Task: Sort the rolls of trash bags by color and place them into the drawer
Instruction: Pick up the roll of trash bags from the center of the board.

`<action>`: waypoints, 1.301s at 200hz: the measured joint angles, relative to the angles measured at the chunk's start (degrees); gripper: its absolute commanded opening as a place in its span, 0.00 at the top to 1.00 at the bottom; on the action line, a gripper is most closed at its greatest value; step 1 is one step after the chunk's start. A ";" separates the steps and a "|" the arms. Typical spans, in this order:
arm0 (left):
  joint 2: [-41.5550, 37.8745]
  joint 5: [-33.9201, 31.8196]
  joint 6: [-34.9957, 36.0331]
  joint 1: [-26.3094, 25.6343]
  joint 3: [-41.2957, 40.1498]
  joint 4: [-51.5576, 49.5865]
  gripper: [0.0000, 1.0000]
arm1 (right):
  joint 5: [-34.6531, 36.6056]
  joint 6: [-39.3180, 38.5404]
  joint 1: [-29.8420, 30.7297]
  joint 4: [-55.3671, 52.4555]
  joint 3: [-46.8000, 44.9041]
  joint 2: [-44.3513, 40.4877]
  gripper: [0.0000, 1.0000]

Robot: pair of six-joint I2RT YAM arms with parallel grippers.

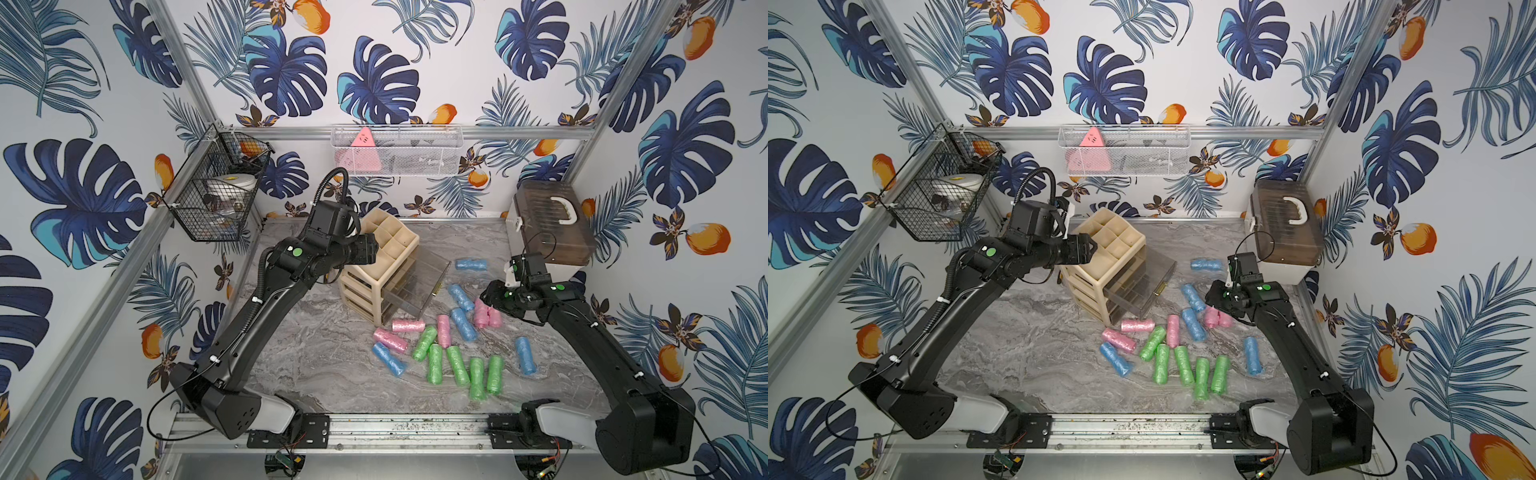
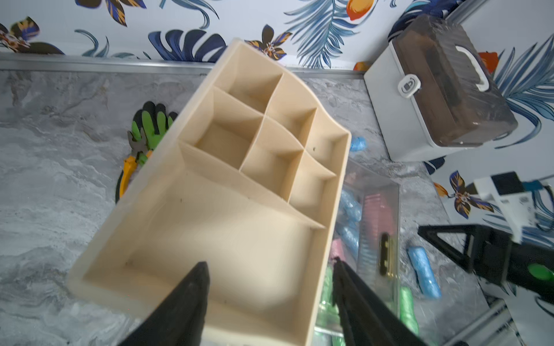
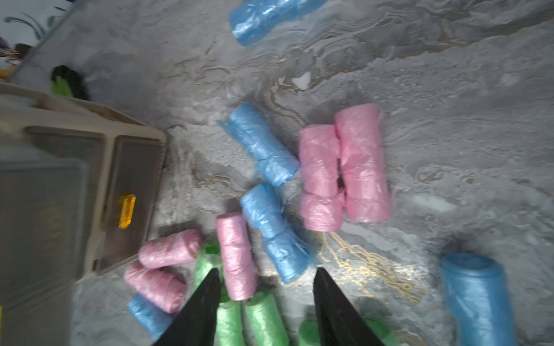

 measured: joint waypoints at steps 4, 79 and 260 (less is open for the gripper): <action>-0.63 0.33 0.00 0.13 -0.48 -0.11 0.29 | 0.87 -0.50 -0.33 0.00 -0.22 0.72 0.49; -8.24 7.08 0.17 4.11 -8.68 -0.98 0.27 | 6.21 -3.78 -4.09 1.07 -0.09 15.04 0.51; -11.56 13.46 -1.42 6.69 -12.41 -0.15 0.27 | 8.35 -4.42 -4.79 4.42 1.01 15.26 0.82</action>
